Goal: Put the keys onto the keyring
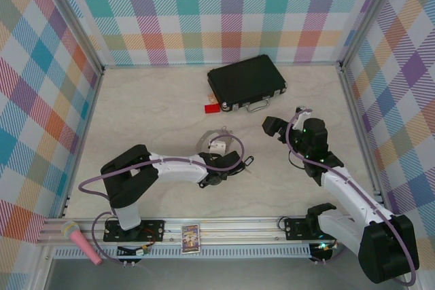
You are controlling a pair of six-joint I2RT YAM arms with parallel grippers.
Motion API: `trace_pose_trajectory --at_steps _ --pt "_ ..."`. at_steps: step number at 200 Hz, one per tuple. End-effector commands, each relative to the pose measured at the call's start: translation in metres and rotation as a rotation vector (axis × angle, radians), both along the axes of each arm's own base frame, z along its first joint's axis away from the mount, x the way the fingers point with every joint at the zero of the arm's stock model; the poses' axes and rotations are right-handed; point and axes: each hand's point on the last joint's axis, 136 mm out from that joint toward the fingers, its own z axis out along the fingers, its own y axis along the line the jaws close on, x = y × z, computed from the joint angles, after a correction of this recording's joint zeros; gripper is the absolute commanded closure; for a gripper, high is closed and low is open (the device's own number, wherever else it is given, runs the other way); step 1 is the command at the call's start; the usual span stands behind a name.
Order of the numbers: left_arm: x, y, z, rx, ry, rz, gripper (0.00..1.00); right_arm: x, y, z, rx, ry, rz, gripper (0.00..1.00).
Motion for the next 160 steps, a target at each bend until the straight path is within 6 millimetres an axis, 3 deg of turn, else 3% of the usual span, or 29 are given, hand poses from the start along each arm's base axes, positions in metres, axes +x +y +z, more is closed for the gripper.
trace_pose_trajectory --at_steps 1,11,46,69,87,124,160 --pt "-0.002 0.001 0.001 0.027 0.0 0.004 0.82 -0.003 0.002 0.001 0.012 -0.005 0.008 0.01" --pt "-0.002 0.003 0.0 0.032 0.0 0.005 0.82 -0.003 0.002 0.001 0.013 -0.005 0.008 0.01" --pt "-0.002 0.004 0.005 0.034 -0.007 -0.002 1.0 -0.003 0.006 -0.001 0.018 0.005 0.033 0.01" --pt "0.0 0.007 0.018 0.036 -0.033 -0.009 1.0 -0.003 0.019 -0.001 0.011 0.031 0.109 0.01" --pt "0.004 0.005 0.04 0.031 -0.072 -0.045 1.0 -0.001 0.027 -0.004 0.003 0.064 0.155 0.01" --pt "0.017 -0.008 0.095 -0.023 -0.146 -0.176 1.0 -0.008 0.065 0.001 -0.103 0.036 0.311 0.01" --pt "0.026 -0.022 0.139 -0.14 -0.197 -0.337 1.0 -0.003 0.076 0.026 -0.143 0.067 0.318 0.01"
